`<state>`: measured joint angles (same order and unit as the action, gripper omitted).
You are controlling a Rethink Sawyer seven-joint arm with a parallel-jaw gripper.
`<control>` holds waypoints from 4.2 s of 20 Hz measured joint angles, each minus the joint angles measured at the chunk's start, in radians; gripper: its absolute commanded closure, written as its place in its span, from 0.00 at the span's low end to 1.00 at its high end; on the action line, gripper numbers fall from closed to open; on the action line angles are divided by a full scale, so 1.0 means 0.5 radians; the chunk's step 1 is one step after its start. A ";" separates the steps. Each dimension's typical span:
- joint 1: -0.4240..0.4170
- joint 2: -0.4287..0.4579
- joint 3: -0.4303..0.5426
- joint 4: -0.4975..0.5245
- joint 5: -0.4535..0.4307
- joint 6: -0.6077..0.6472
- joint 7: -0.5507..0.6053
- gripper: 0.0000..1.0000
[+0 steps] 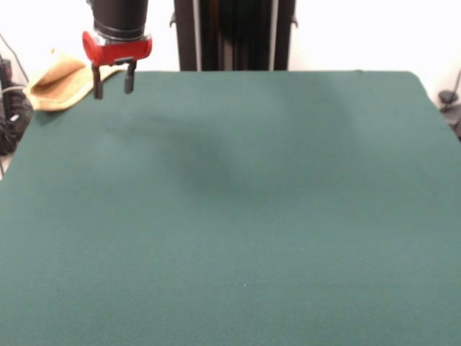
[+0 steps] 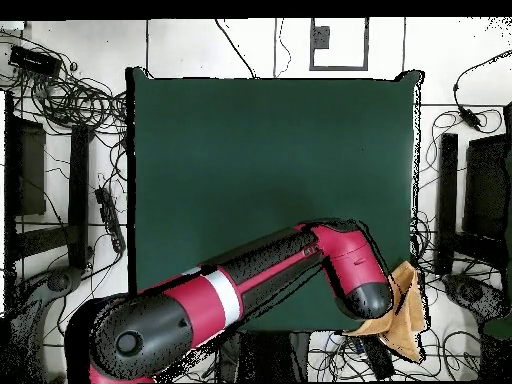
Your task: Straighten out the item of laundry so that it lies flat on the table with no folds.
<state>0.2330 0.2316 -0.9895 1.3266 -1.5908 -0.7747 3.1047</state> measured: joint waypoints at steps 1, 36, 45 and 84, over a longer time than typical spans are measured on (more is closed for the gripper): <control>-0.006 0.001 0.000 -0.002 0.000 0.000 0.000 0.00; -0.120 0.119 -0.065 -0.097 -0.082 0.000 0.000 0.00; -0.236 0.062 -0.065 -0.096 -0.171 0.000 0.000 0.00; -0.357 0.356 -0.064 -0.450 -0.437 0.000 0.000 0.00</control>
<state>0.0543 0.4095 -1.0214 1.1016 -1.8093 -0.7745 3.1049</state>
